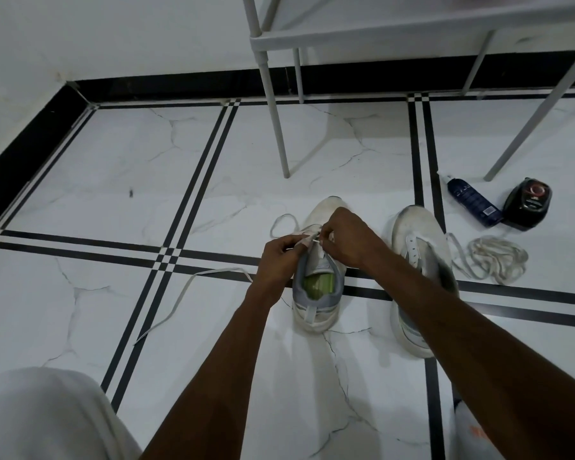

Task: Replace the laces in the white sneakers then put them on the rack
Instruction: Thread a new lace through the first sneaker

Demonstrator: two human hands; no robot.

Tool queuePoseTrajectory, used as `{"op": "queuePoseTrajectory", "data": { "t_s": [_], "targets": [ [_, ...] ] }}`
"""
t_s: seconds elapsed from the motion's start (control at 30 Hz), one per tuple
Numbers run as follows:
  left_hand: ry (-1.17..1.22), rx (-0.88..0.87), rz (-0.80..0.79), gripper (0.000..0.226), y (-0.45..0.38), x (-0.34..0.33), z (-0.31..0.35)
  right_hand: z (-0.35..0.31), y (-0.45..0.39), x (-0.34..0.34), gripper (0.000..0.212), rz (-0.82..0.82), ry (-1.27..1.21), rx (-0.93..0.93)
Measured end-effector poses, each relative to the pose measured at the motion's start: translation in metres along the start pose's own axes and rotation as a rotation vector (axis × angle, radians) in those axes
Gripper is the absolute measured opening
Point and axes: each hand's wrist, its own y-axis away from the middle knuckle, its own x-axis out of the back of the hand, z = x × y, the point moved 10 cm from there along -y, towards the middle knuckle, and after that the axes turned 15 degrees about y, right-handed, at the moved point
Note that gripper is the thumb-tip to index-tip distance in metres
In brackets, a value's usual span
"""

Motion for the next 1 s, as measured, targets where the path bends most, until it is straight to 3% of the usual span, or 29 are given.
{"op": "queuePoseTrajectory", "data": {
  "t_s": [0.23,0.37,0.5,0.73,0.87,1.0],
  "targets": [
    [-0.11,-0.058,0.005,0.022,0.0,-0.002,0.007,0.003,0.001,-0.001,0.018,0.002,-0.027,-0.057],
    [-0.038,0.02,0.051,0.031,0.003,0.0,-0.002,0.013,-0.001,-0.008,0.014,0.036,-0.18,-0.147],
    [0.003,-0.019,0.123,0.016,0.005,0.007,-0.006,0.016,-0.002,-0.02,0.015,0.032,-0.205,-0.212],
    [-0.052,-0.046,0.171,0.011,0.002,0.011,-0.008,0.018,-0.006,-0.029,0.008,-0.02,-0.192,-0.242],
    [-0.108,-0.071,0.168,0.011,0.001,0.012,-0.005,0.021,-0.005,-0.04,0.026,-0.033,-0.203,-0.268],
    [-0.182,-0.109,0.169,0.01,0.0,0.01,0.003,0.018,0.0,-0.031,0.007,0.003,-0.261,-0.223]
  ]
}}
